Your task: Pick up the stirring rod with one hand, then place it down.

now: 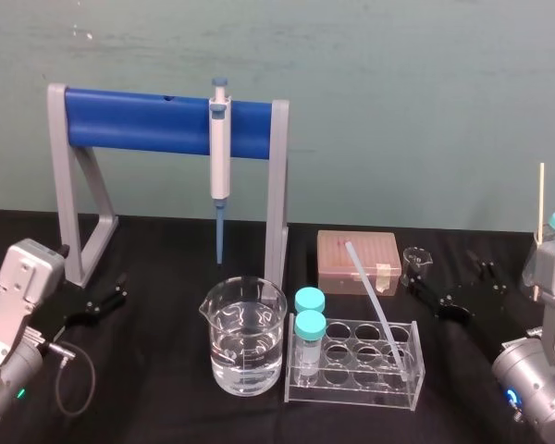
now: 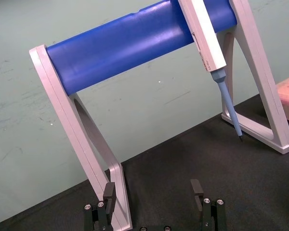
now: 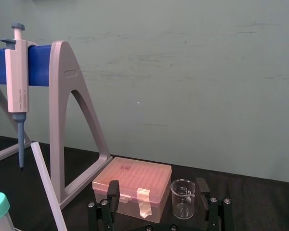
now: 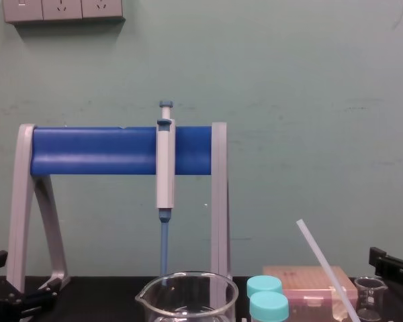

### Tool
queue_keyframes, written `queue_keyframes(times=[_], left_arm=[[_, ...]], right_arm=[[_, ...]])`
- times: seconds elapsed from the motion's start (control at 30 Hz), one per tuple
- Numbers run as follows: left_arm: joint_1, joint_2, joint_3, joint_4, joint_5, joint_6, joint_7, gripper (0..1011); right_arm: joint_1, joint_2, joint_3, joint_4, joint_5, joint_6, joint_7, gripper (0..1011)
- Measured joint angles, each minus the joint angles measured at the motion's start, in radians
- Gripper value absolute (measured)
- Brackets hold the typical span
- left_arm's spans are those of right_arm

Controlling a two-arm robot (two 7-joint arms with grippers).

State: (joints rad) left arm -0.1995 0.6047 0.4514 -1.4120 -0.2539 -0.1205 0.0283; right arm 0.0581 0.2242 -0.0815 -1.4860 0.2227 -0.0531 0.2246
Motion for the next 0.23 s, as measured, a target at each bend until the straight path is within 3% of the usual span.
queue_keyframes(times=[0.23], left_arm=[[0.0, 0.0, 0.0, 0.0, 0.0, 0.0, 0.0, 1000]], right_arm=[[0.0, -0.001, 0.0, 0.0, -0.001, -0.001, -0.002, 1003]])
